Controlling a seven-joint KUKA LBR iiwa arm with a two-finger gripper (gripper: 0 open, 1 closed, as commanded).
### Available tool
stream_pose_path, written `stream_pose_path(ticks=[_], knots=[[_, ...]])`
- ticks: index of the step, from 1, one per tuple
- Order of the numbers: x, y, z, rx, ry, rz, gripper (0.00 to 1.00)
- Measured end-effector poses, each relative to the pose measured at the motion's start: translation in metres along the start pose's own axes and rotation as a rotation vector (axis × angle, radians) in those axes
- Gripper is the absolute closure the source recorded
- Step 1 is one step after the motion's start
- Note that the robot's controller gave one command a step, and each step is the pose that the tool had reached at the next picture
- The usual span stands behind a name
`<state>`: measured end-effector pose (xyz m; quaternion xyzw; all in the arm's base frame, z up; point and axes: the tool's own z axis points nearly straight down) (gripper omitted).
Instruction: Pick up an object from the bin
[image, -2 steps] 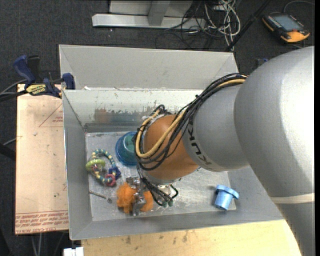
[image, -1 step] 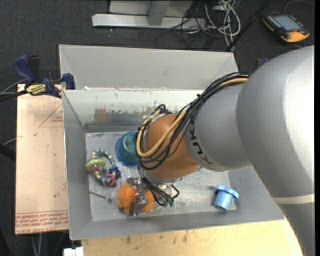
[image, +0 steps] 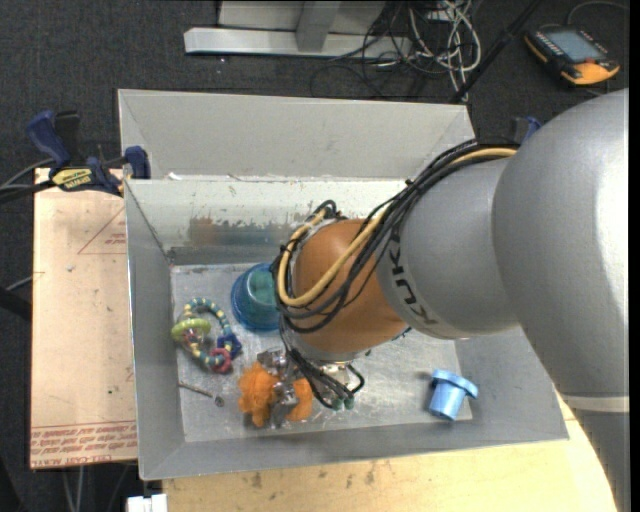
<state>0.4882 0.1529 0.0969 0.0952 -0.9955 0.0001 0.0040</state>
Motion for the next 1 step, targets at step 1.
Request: stream_pose_path(ticks=[1], knots=[[-0.0015, 0.0001, -0.0209, 0.0, -0.006, 0.0, 1.0]])
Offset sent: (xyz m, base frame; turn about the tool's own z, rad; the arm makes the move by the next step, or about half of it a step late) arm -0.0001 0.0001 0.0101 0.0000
